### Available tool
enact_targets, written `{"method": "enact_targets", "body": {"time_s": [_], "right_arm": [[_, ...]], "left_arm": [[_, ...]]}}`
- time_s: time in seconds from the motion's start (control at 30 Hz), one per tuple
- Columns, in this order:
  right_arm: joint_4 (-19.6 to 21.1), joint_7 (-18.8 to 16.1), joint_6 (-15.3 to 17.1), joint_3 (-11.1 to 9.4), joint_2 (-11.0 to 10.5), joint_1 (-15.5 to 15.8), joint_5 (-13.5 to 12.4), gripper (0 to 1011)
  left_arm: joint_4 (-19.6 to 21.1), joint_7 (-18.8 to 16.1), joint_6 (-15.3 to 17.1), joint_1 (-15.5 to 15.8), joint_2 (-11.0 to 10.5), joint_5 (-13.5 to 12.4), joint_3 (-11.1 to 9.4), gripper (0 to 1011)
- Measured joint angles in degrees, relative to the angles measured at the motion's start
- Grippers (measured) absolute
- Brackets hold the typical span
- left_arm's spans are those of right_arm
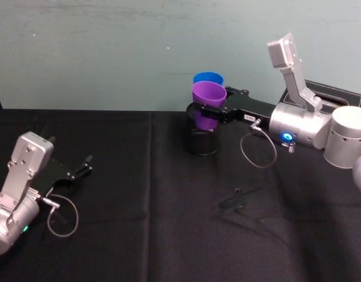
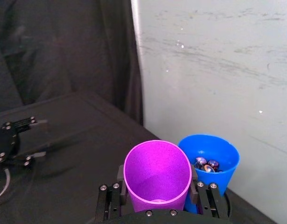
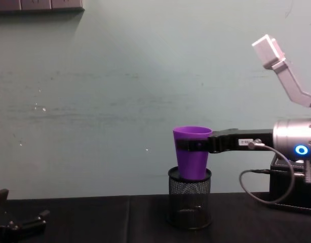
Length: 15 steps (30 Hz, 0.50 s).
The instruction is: Pick up one cup with a gripper and tap it against the other cup.
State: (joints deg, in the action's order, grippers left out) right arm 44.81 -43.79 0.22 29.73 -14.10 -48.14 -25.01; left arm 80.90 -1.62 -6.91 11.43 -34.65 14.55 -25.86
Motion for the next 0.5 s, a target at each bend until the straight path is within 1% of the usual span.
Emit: {"method": "enact_targets", "body": {"time_s": [0.1,0.13,0.17,0.2,0.27,0.33,0.37,0.4,0.5], "right_arm": [[3.01,-0.96,1.4,-0.2,-1.54,1.51,-0.73,732],[4.99,-1.49,2.22,-0.25,-2.5,2.47,-1.21,732],[4.99,-1.49,2.22,-0.25,-2.5,2.47,-1.21,732],[7.21,-2.02,3.08,-0.25,-3.65,3.54,-1.75,733],[9.59,-2.48,3.76,-0.25,-4.8,4.69,-2.28,732],[14.26,-3.07,4.85,-0.28,-7.17,7.06,-3.35,733],[14.26,-3.07,4.85,-0.28,-7.17,7.06,-3.35,733],[16.43,-3.23,5.15,-0.29,-8.16,8.1,-3.74,732],[20.55,-3.61,5.52,-0.22,-10.21,10.2,-4.43,732]], "left_arm": [[0.0,0.0,0.0,0.0,0.0,0.0,0.0,1011],[0.0,0.0,0.0,0.0,0.0,0.0,0.0,1011],[0.0,0.0,0.0,0.0,0.0,0.0,0.0,1012],[0.0,0.0,0.0,0.0,0.0,0.0,0.0,1011],[0.0,0.0,0.0,0.0,0.0,0.0,0.0,1012],[0.0,0.0,0.0,0.0,0.0,0.0,0.0,1011],[0.0,0.0,0.0,0.0,0.0,0.0,0.0,1012],[0.0,0.0,0.0,0.0,0.0,0.0,0.0,1011],[0.0,0.0,0.0,0.0,0.0,0.0,0.0,1011]]}}
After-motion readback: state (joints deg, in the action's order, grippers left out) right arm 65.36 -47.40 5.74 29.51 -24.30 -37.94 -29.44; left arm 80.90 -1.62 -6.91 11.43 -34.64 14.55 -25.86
